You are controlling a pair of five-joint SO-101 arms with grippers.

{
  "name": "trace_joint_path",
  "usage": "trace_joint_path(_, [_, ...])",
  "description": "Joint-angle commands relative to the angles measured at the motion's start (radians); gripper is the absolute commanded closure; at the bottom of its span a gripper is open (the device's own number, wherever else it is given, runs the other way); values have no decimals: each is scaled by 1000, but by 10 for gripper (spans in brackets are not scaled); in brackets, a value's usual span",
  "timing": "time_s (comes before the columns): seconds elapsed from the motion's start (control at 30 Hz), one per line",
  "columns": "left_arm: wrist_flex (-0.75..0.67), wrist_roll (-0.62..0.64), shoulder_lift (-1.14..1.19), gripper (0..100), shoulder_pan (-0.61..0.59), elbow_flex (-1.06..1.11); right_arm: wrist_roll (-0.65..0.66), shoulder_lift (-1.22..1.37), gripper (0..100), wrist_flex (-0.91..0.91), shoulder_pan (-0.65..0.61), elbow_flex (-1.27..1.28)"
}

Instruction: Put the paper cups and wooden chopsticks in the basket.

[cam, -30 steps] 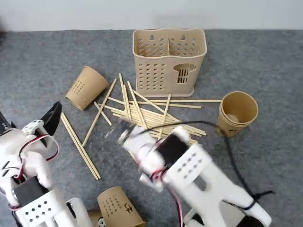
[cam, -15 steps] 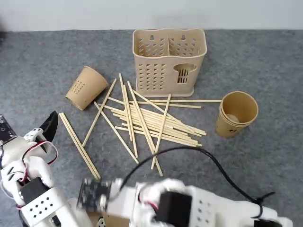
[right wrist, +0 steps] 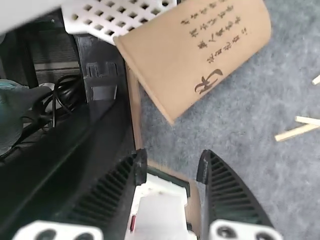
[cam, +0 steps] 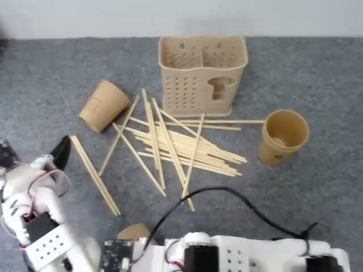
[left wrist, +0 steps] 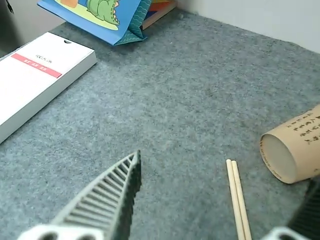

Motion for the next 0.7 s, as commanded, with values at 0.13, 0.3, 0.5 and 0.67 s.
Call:
trace_joint_path(0.13, [-26, -12, -9, 529, -5, -12, -6, -25, 819, -202, -41, 149])
trace_joint_path(0.3, [-26, -12, -9, 529, -2, -12, -11, -25, 819, -222, -35, 153])
trace_joint_path(0.5, [-26, -12, -9, 529, -2, -12, -86, -51, 819, -231, -33, 149])
trace_joint_path(0.67, [-26, -11, -9, 529, -5, -12, -94, -183, 819, -262, -33, 160])
